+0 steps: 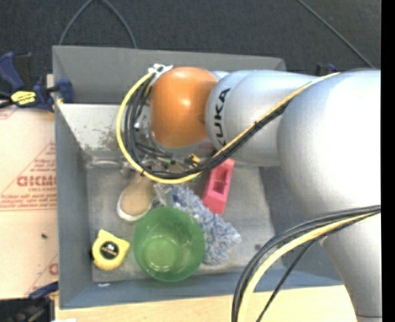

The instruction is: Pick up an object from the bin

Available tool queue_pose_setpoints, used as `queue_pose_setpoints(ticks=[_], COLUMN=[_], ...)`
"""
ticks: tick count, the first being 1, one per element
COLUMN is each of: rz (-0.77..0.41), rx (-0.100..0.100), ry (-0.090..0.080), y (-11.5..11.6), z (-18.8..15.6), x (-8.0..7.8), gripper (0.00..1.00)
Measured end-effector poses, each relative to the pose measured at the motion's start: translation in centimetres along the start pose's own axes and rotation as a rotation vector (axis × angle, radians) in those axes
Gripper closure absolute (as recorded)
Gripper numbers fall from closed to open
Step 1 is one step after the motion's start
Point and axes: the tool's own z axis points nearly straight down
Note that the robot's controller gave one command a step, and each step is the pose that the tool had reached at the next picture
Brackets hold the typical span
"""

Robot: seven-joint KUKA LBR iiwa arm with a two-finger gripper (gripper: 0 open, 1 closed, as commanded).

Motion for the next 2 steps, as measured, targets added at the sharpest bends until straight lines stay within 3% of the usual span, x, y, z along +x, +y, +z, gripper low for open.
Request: queue_pose_setpoints(ticks=[1,2], rz=[-0.332,-0.33], rx=[0.006,0.005], ry=[-0.01,-0.01], y=[-0.77,-0.77], z=[0.0,-0.01], x=[-0.6,-0.6], gripper=[1.0,1.0])
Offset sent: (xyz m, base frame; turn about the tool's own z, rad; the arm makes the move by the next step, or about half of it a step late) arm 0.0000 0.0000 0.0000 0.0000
